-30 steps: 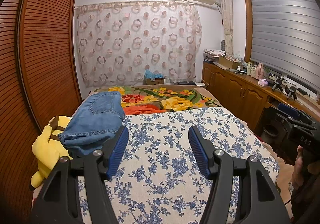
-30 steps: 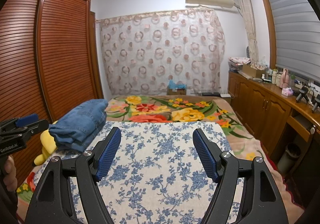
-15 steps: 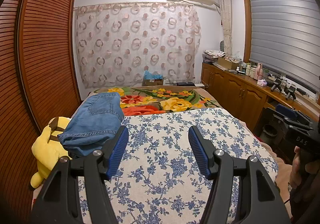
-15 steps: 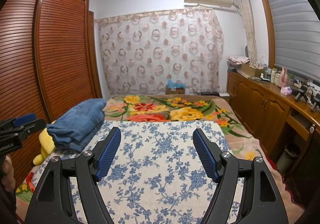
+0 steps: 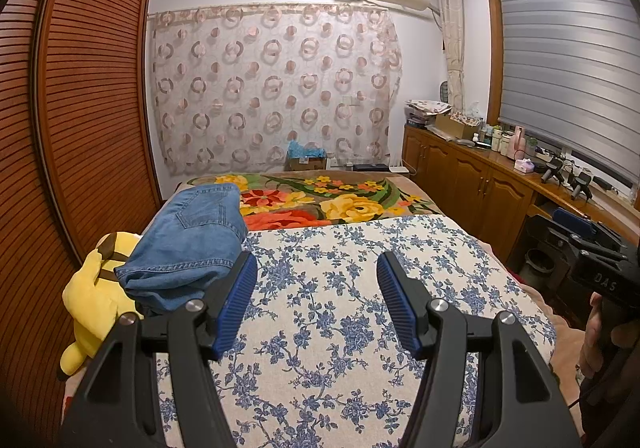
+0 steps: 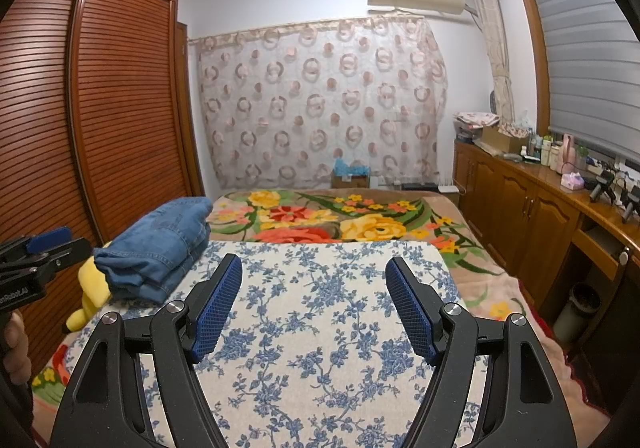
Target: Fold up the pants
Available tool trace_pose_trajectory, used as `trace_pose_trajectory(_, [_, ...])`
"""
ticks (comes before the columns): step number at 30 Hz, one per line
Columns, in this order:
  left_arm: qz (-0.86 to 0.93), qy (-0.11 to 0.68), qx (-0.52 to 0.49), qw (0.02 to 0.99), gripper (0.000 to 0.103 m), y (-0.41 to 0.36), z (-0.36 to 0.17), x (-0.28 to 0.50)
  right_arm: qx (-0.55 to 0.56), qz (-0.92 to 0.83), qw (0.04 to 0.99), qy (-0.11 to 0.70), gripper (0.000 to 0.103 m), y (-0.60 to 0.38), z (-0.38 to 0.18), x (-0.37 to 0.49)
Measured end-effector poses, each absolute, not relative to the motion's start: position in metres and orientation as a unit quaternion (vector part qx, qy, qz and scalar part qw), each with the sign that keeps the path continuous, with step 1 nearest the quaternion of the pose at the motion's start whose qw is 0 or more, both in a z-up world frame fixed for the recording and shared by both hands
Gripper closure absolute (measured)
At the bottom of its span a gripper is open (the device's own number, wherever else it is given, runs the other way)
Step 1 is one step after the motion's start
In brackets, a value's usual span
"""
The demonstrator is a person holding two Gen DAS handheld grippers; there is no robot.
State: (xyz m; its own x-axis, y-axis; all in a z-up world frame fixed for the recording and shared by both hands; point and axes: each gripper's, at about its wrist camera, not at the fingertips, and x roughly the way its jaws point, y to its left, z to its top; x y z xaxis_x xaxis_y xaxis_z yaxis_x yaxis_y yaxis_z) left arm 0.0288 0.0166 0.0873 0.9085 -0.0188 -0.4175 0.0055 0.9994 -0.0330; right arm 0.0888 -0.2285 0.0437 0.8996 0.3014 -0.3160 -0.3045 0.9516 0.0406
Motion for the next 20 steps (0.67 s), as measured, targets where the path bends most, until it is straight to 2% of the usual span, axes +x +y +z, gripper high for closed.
trace_pose_trajectory(20, [-0.006,0.214,-0.017,0.977,0.041,0.0173,0.0886,0.0293,-0.005,0.155,0.975,0.161,0.027,-0.2274,0.0434,0.0879])
